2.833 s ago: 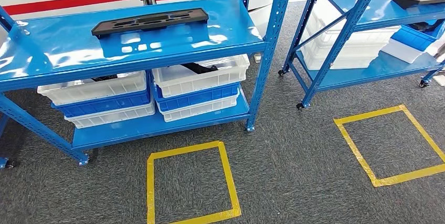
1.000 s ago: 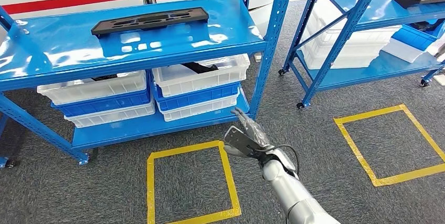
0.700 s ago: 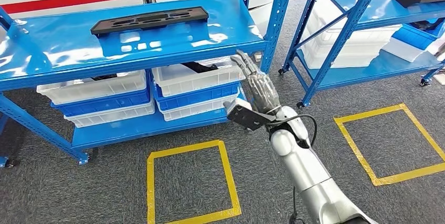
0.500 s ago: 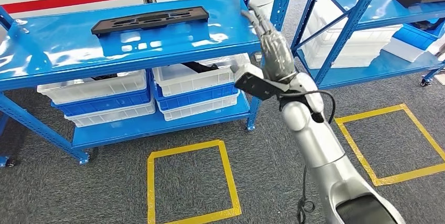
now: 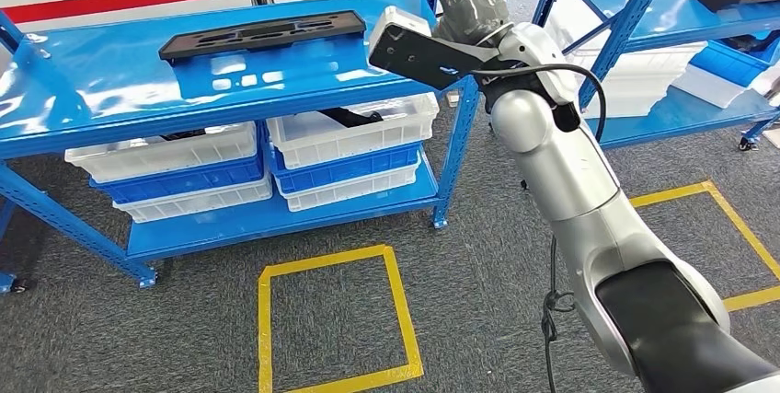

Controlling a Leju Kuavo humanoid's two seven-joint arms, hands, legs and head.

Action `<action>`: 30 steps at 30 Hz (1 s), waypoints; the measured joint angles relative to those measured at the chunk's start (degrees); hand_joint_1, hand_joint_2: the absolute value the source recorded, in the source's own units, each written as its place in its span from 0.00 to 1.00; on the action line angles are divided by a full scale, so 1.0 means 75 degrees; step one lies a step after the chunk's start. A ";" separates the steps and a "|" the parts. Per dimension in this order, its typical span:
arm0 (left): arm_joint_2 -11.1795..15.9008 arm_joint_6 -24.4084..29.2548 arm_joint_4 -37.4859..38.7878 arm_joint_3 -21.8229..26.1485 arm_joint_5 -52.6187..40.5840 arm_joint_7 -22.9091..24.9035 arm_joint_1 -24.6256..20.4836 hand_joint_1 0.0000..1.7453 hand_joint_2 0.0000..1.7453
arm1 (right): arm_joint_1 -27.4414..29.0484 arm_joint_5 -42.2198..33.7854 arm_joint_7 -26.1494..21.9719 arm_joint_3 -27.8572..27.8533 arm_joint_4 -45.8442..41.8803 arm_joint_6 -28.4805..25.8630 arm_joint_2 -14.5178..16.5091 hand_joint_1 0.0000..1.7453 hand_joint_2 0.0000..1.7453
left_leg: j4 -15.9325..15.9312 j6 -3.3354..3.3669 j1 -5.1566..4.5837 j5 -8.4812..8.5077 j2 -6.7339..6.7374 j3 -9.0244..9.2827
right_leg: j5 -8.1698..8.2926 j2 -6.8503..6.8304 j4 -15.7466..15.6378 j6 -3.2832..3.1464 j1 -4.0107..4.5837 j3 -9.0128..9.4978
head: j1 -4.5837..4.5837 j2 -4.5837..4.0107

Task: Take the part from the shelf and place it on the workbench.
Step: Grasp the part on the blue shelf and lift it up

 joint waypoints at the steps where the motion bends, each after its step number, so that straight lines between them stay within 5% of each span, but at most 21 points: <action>1: 0.0001 -0.0021 0.0005 -0.0028 -0.0005 0.0007 0.0000 0.00 0.00 | -0.0039 0.0035 0.0050 0.0081 0.0053 0.0015 0.0019 0.00 1.00 | 0.0000 0.0000 0.0001 0.0000 0.0000 -0.0002 | 0.0000 0.0000 0.0001 0.0000 0.0000 0.0000 | 0.0001 0.0000; 16: 0.0008 -0.0108 0.0027 -0.0343 -0.0104 0.0218 -0.0039 0.00 0.00 | 0.0371 0.1037 0.0678 0.1173 0.0561 0.0620 0.0492 0.00 1.00 | 0.0000 0.0000 0.0001 0.0001 0.0000 -0.0007 | 0.0000 0.0001 0.0002 0.0000 -0.0002 -0.0013 | 0.0000 0.0000; 30: 0.0025 -0.0109 0.0028 -0.0535 -0.0173 0.0197 0.0029 0.00 0.00 | 0.0501 0.0500 0.0664 0.0074 -0.0037 0.0613 -0.0117 0.00 1.00 | 0.0002 0.0000 -0.0003 0.0000 0.0001 -0.0008 | 0.0000 0.0001 0.0000 0.0000 -0.0003 -0.0013 | -0.0001 0.0000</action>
